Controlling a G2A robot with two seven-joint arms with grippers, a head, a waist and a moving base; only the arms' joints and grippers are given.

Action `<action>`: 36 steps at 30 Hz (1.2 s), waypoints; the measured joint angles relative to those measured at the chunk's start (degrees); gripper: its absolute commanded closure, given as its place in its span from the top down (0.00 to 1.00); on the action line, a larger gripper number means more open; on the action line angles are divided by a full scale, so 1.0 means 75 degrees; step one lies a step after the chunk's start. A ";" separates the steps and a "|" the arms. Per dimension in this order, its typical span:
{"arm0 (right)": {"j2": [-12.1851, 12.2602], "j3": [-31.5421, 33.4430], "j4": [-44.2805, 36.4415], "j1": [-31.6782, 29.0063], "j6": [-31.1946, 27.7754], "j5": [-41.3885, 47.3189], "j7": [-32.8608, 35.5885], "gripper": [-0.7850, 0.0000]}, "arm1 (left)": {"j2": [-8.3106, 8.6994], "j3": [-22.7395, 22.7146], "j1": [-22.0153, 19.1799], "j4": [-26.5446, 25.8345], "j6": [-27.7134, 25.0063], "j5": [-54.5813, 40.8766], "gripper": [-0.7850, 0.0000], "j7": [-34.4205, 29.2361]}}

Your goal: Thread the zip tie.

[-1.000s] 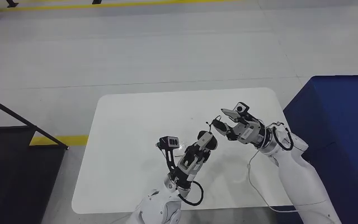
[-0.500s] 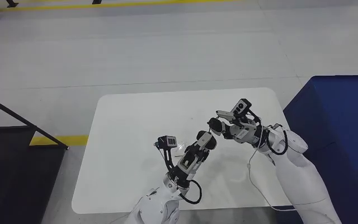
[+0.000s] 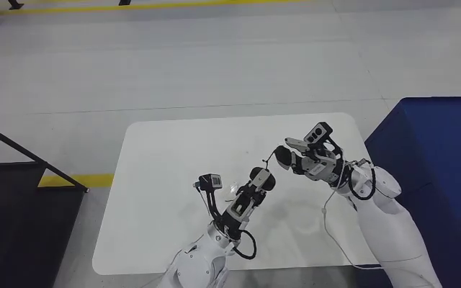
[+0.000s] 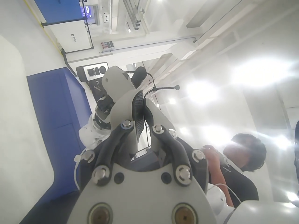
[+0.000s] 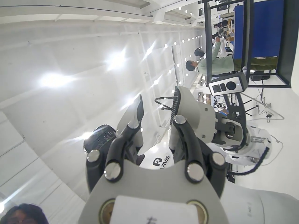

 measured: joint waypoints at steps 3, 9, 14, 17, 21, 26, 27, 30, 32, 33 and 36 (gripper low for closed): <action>0.0005 -0.0079 -0.0029 -0.0037 0.0028 -0.0187 -0.0012 0.31 | 0.0018 0.0015 0.0033 -0.0018 0.0106 0.0203 0.00 -0.0091; -0.0006 -0.0063 0.0045 0.0081 -0.0310 -0.0360 -0.0225 0.30 | 0.0040 -0.0013 0.0052 0.0010 0.0260 0.0425 0.00 -0.0094; 0.0007 0.0045 0.0123 0.0195 -0.0550 -0.0547 -0.0205 0.31 | 0.0042 -0.0071 0.0047 0.0003 0.0371 0.0422 0.00 0.0045; 0.0014 0.0061 0.0234 0.0250 -0.0706 -0.0781 -0.0259 0.47 | 0.0039 -0.0089 0.0021 -0.0011 0.0339 0.0400 0.00 0.0106; 0.0022 -0.0030 0.0389 0.0280 -0.0464 -0.0974 -0.0357 1.00 | 0.0003 0.0023 0.0053 -0.0095 0.0072 -0.0430 0.00 0.0114; 0.0022 -0.0045 0.0410 0.0283 -0.0453 -0.1001 -0.0370 1.00 | 0.0001 0.0031 0.0057 -0.0097 0.0072 -0.0463 0.00 0.0102; 0.0022 -0.0045 0.0410 0.0283 -0.0453 -0.1000 -0.0369 1.00 | 0.0002 0.0031 0.0057 -0.0097 0.0072 -0.0442 0.00 0.0103; 0.0022 -0.0045 0.0409 0.0283 -0.0454 -0.1000 -0.0369 1.00 | 0.0002 0.0031 0.0057 -0.0097 0.0072 -0.0452 0.00 0.0103; 0.0022 -0.0045 0.0409 0.0283 -0.0454 -0.1000 -0.0368 1.00 | 0.0002 0.0031 0.0057 -0.0097 0.0072 -0.0454 0.00 0.0103; 0.0022 -0.0045 0.0409 0.0283 -0.0454 -0.1000 -0.0368 1.00 | 0.0002 0.0031 0.0057 -0.0097 0.0072 -0.0454 0.00 0.0103; 0.0022 -0.0045 0.0409 0.0283 -0.0454 -0.1000 -0.0368 1.00 | 0.0002 0.0031 0.0057 -0.0097 0.0072 -0.0454 0.00 0.0103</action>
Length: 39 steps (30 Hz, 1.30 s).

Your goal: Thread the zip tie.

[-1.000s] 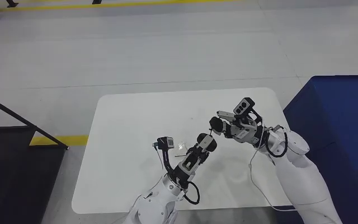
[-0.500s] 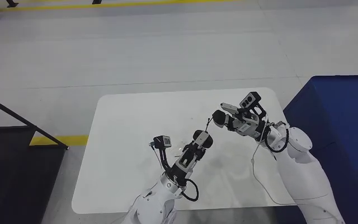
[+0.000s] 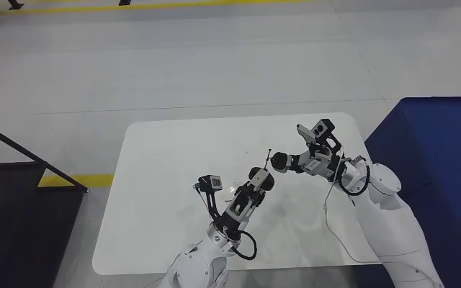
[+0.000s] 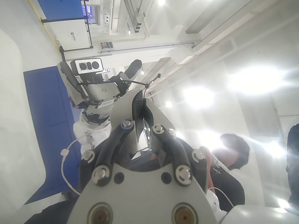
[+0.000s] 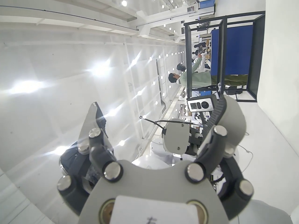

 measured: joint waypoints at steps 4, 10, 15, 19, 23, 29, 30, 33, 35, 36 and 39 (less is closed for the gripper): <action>0.0000 0.0000 0.0000 0.0000 0.0000 0.0000 0.0000 1.00 | 0.0000 0.0000 0.0000 0.0000 0.0000 0.0000 0.00 0.0000; 0.0000 0.0000 0.0000 0.0000 0.0000 0.0000 0.0000 1.00 | 0.0000 0.0000 0.0000 0.0000 0.0000 0.0000 0.00 0.0000; 0.0000 0.0000 0.0000 0.0000 0.0000 0.0000 0.0000 1.00 | 0.0000 0.0000 0.0000 0.0000 0.0000 0.0000 0.00 0.0000; 0.0000 0.0000 0.0000 0.0000 0.0000 0.0000 0.0000 1.00 | 0.0000 0.0000 0.0000 0.0000 0.0000 0.0000 0.00 0.0000; 0.0009 -0.0065 0.0051 -0.0101 0.0463 0.0033 -0.0164 1.00 | 0.0000 0.0000 0.0000 0.0000 0.0000 0.0000 0.00 0.0000; 0.0119 -0.0103 0.0423 -0.0162 0.2058 0.0050 0.0493 1.00 | 0.0000 0.0000 0.0000 0.0000 0.0000 0.0000 0.00 0.0000; 0.0136 -0.0129 0.0466 -0.0165 0.2349 0.0107 0.0679 1.00 | 0.0000 0.0000 0.0000 0.0000 0.0000 0.0000 0.00 0.0000; 0.0164 -0.0188 0.0446 -0.0212 0.3178 0.0566 0.1265 1.00 | 0.0000 0.0000 0.0000 0.0000 0.0000 0.0000 0.00 0.0000; 0.0164 -0.0122 0.0408 -0.0238 0.3598 0.1139 0.1447 1.00 | 0.0000 0.0000 0.0000 0.0000 0.0000 0.0000 0.00 0.0000; 0.0161 -0.0077 0.0389 -0.0235 0.3725 0.1379 0.1424 1.00 | 0.0000 0.0000 0.0000 0.0000 0.0000 0.0000 0.00 0.0000; 0.0146 0.0069 0.0276 -0.0190 0.3966 0.2035 0.1109 0.85 | 0.0000 0.0000 0.0000 0.0000 0.0000 0.0000 0.00 0.0000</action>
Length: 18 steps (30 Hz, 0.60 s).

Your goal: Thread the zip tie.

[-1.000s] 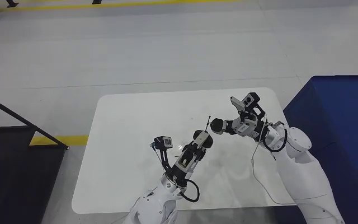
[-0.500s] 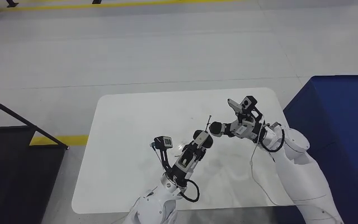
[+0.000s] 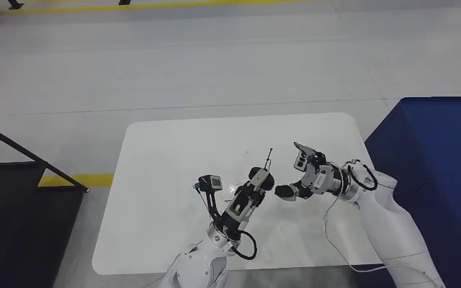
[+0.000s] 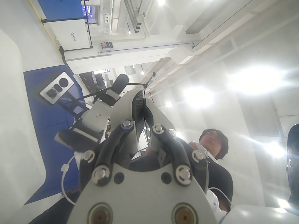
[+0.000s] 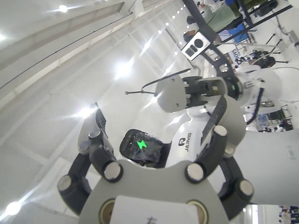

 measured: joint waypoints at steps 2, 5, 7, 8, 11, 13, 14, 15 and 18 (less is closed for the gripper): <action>-0.0004 0.0102 -0.0090 0.0034 0.0136 0.0377 -0.0237 0.76 | 0.0000 0.0000 0.0000 0.0000 0.0000 0.0000 0.00 0.0000; 0.0006 0.0179 -0.0230 0.0060 0.0280 0.0562 -0.0650 0.61 | 0.0000 0.0000 0.0000 0.0000 0.0000 0.0000 0.00 0.0000; 0.0011 0.0158 -0.0314 0.0078 0.0410 0.0590 -0.0946 0.49 | 0.0000 0.0000 0.0000 0.0000 0.0000 0.0000 0.00 0.0000; 0.0009 0.0138 -0.0337 0.0092 0.0474 0.0634 -0.1069 0.48 | 0.0000 0.0000 0.0000 0.0000 0.0000 0.0000 0.00 0.0000; 0.0001 0.0047 -0.0445 0.0152 0.0663 0.0762 -0.1463 0.46 | 0.0000 0.0000 0.0000 0.0000 0.0000 0.0000 0.00 0.0000; 0.0001 -0.0042 -0.0507 0.0177 0.0842 0.0790 -0.1674 0.46 | 0.0000 0.0000 0.0000 0.0000 0.0000 0.0000 0.00 0.0000; 0.0003 -0.0078 -0.0531 0.0193 0.0908 0.0785 -0.1754 0.45 | 0.0000 0.0000 0.0000 0.0000 0.0000 0.0000 0.00 0.0000; 0.0005 -0.0123 -0.0554 0.0203 0.0981 0.0767 -0.1819 0.45 | 0.0000 0.0000 0.0000 0.0000 0.0000 0.0000 0.00 0.0000; 0.0010 -0.0246 -0.0599 0.0223 0.1212 0.0822 -0.1890 0.44 | 0.0002 -0.0005 0.0011 -0.0022 0.0040 0.0006 0.00 0.0006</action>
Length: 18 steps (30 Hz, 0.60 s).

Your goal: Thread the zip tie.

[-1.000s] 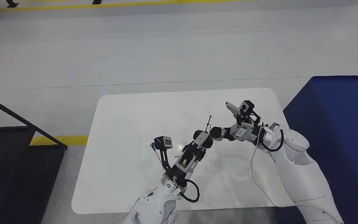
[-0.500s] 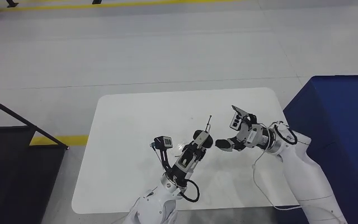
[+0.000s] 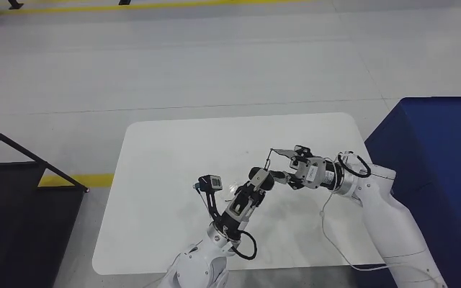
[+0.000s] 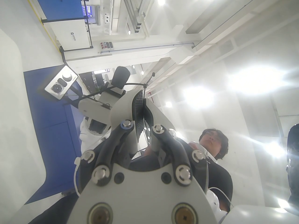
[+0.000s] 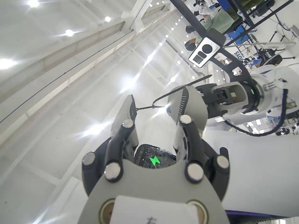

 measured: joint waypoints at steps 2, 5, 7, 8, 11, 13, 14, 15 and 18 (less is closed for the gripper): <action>0.0004 -0.0032 -0.0013 0.0013 0.0058 0.0064 -0.0031 0.44 | 0.0005 -0.0008 0.0009 -0.0021 0.0027 0.0026 0.00 -0.0017; 0.0010 -0.0028 -0.0032 0.0024 0.0068 0.0195 -0.0047 0.44 | 0.0013 -0.0025 0.0019 -0.0018 0.0022 0.0100 0.00 -0.0044; 0.0017 0.0010 -0.0045 0.0035 0.0035 0.0273 -0.0099 0.42 | 0.0019 -0.0036 0.0024 -0.0018 0.0001 0.0156 0.00 -0.0053; 0.0019 0.0024 -0.0051 0.0037 0.0028 0.0306 -0.0122 0.42 | 0.0021 -0.0041 0.0028 -0.0017 -0.0007 0.0184 0.00 -0.0055; 0.0028 0.0048 -0.0088 0.0044 -0.0036 0.0351 -0.0203 0.36 | 0.0033 -0.0051 0.0043 -0.0008 -0.0007 0.0288 0.00 -0.0110; 0.0034 0.0042 -0.0107 0.0047 -0.0087 0.0330 -0.0253 0.35 | 0.0044 -0.0051 0.0061 0.0004 0.0004 0.0347 0.00 -0.0170; 0.0037 0.0036 -0.0116 0.0047 -0.0114 0.0303 -0.0277 0.35 | 0.0048 -0.0048 0.0069 0.0007 0.0011 0.0363 0.00 -0.0197; 0.0040 0.0025 -0.0124 0.0043 -0.0138 0.0279 -0.0290 0.34 | 0.0052 -0.0043 0.0075 0.0011 0.0019 0.0379 0.00 -0.0232; 0.0058 -0.0033 -0.0216 0.0020 -0.0234 0.0058 -0.0286 0.35 | 0.0066 -0.0047 0.0097 0.0017 0.0061 0.0423 0.00 -0.0312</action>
